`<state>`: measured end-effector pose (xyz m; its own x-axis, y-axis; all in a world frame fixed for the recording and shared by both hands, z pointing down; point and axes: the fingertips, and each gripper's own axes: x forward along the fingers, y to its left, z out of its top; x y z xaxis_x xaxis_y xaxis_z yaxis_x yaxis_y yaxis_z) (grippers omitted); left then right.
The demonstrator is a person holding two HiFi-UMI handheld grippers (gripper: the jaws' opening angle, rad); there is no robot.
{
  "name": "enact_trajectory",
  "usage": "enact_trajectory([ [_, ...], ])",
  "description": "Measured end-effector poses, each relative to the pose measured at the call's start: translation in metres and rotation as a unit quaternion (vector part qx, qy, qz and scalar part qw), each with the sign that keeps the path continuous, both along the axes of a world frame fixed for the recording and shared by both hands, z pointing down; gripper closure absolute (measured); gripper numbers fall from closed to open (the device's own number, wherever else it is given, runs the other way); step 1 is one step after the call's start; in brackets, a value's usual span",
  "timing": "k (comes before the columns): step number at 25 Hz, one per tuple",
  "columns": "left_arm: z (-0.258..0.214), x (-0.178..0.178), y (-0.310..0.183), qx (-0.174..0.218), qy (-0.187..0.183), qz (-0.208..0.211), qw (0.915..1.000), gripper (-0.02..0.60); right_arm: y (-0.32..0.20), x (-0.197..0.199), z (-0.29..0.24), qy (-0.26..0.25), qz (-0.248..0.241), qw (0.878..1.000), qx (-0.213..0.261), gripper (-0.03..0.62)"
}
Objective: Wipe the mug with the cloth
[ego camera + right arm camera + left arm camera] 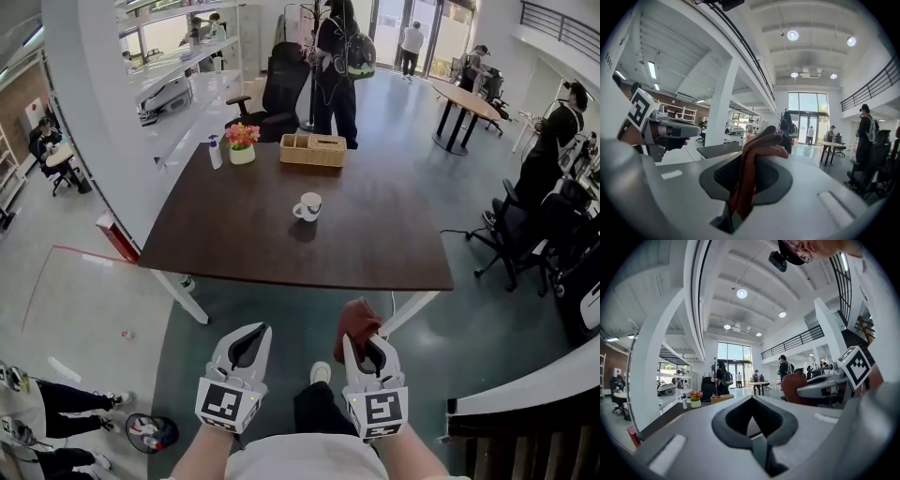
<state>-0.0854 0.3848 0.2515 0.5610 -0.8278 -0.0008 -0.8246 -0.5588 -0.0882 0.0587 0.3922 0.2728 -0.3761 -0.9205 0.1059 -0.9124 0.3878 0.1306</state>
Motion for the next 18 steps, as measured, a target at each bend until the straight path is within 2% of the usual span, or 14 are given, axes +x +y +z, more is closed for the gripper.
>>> enact_trajectory([
  [7,0.021,0.000,-0.119,-0.018,-0.016,-0.045,0.9987,0.581,-0.123,0.019,0.020,0.006,-0.021,0.999,-0.028,0.513],
  [12,0.039,0.018,-0.207,-0.028,-0.027,-0.043,0.9983,0.581,-0.217,0.031,0.032,0.014,-0.047,0.998,-0.039,0.513],
  [18,0.036,0.042,-0.287,-0.023,0.014,-0.028,0.9992,0.581,-0.306,0.046,0.053,0.011,-0.062,0.996,-0.060,0.513],
])
